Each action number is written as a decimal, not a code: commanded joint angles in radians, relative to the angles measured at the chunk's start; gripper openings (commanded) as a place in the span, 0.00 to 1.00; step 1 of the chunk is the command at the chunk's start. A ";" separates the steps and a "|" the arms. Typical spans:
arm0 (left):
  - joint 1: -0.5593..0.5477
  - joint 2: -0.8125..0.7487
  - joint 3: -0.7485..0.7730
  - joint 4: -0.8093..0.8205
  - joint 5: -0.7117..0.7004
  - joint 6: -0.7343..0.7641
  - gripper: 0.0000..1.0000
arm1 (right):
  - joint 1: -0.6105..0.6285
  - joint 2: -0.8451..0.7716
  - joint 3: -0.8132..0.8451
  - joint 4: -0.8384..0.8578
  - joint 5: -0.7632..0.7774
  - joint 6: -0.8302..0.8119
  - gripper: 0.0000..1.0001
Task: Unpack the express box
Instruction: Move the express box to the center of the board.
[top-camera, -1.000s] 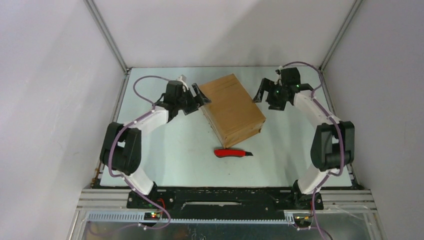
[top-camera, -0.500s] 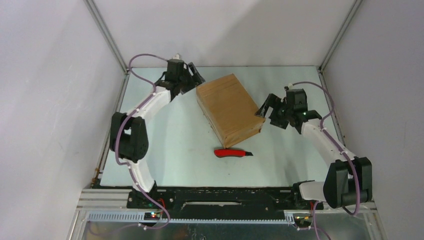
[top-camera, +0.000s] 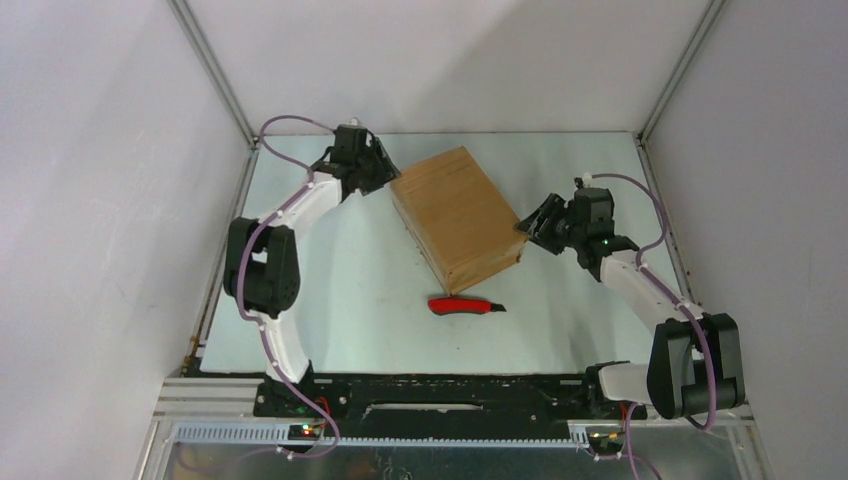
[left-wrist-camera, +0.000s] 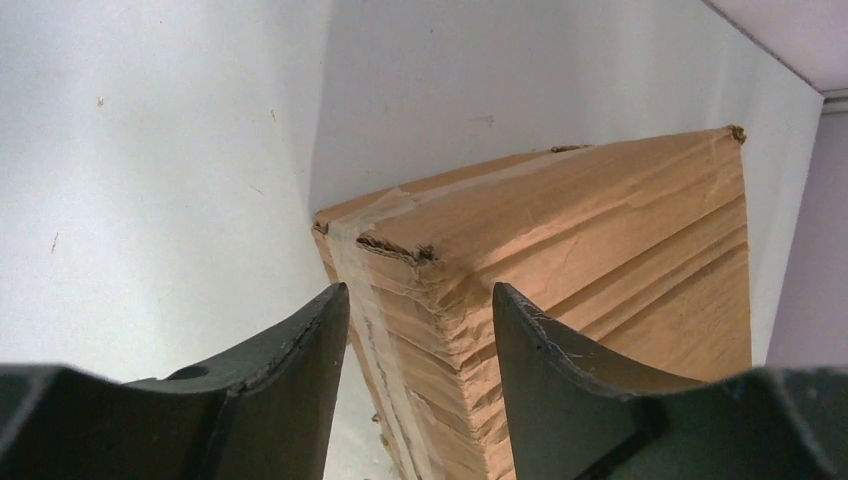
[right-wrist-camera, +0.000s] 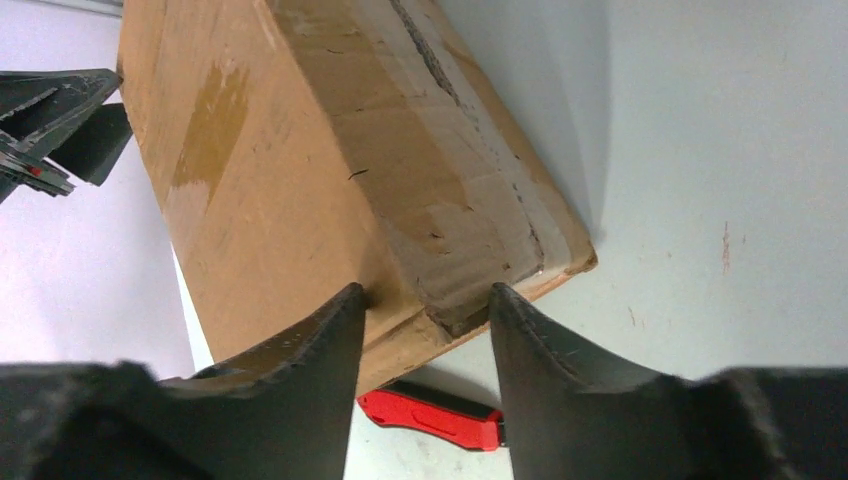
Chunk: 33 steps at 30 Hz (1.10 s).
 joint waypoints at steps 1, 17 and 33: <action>0.009 0.014 0.026 0.023 0.002 0.037 0.58 | -0.007 0.003 -0.001 0.138 -0.004 0.003 0.45; 0.013 -0.001 -0.069 0.120 0.032 -0.028 0.31 | 0.097 -0.075 0.068 0.028 -0.009 -0.042 0.00; 0.004 -0.241 -0.104 -0.040 0.001 0.029 0.80 | 0.133 -0.078 0.287 -0.230 0.078 -0.170 0.08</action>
